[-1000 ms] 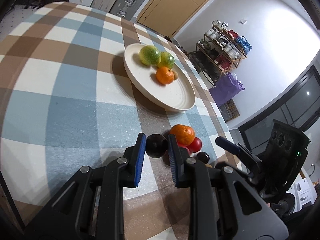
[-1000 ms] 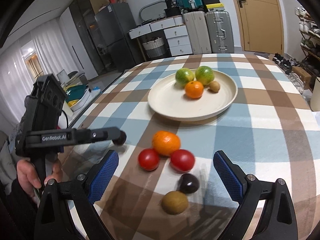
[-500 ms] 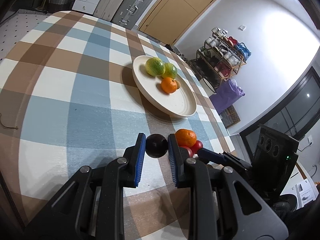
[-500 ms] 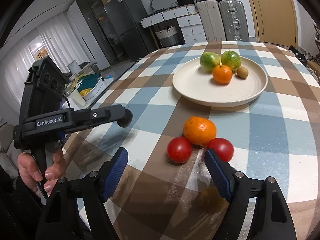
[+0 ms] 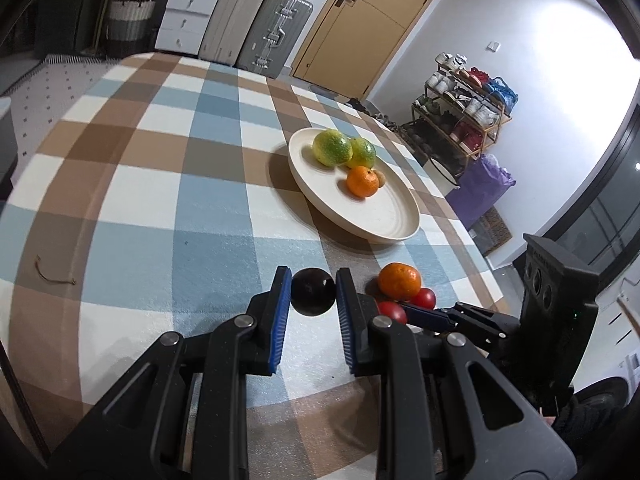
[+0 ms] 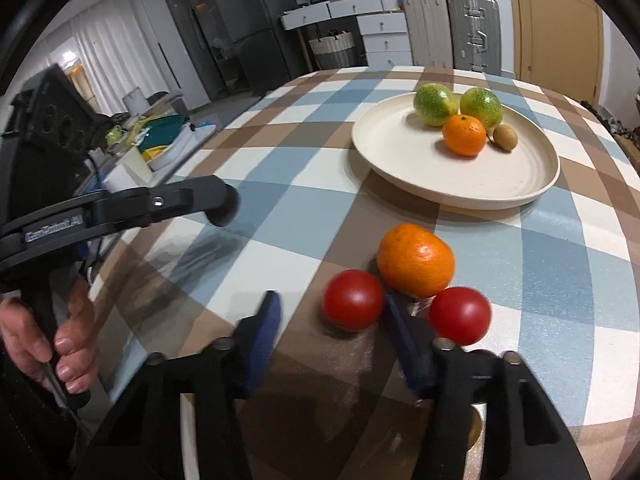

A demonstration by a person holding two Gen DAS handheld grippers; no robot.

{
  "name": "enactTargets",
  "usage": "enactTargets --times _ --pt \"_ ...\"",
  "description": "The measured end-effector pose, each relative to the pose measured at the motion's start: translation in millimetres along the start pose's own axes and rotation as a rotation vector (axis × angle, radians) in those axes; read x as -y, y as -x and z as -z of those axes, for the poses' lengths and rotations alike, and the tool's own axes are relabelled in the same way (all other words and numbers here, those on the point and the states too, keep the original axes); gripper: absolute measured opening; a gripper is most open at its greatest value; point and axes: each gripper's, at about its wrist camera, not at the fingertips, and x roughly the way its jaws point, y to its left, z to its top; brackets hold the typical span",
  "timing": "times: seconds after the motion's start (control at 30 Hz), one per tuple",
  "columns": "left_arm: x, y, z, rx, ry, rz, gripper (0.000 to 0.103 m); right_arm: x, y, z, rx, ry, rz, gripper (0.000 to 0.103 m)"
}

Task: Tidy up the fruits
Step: 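Grasp a red tomato with the right tool while the left tool holds the plum, then carry the plum and tomato onto the cream plate and open both tools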

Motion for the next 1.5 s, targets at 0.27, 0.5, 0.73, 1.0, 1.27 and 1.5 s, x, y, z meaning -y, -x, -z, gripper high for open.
enactTargets --times 0.27,0.5,0.73,1.0,1.27,1.5 --pt "2.0 1.8 -3.0 0.009 -0.014 -0.007 0.02 -0.7 0.0 1.3 0.015 0.015 -0.007 0.032" --pt "10.0 4.4 -7.3 0.02 -0.047 -0.028 0.02 2.7 15.8 -0.4 0.073 -0.014 -0.057 0.031" --pt "25.2 2.9 -14.6 0.029 -0.08 -0.024 0.02 5.1 35.4 -9.5 0.138 -0.032 -0.099 0.031" --pt "44.7 -7.1 -35.8 0.031 -0.111 -0.001 0.02 16.0 56.7 -22.7 0.212 -0.05 -0.118 0.031" --pt "62.3 -31.7 -70.6 0.02 -0.138 0.033 0.02 42.5 62.6 -49.3 0.252 -0.082 -0.12 0.031" --pt "72.7 -64.3 -98.7 -0.011 -0.147 0.053 0.02 71.3 50.9 -74.5 0.247 -0.117 -0.119 0.031"
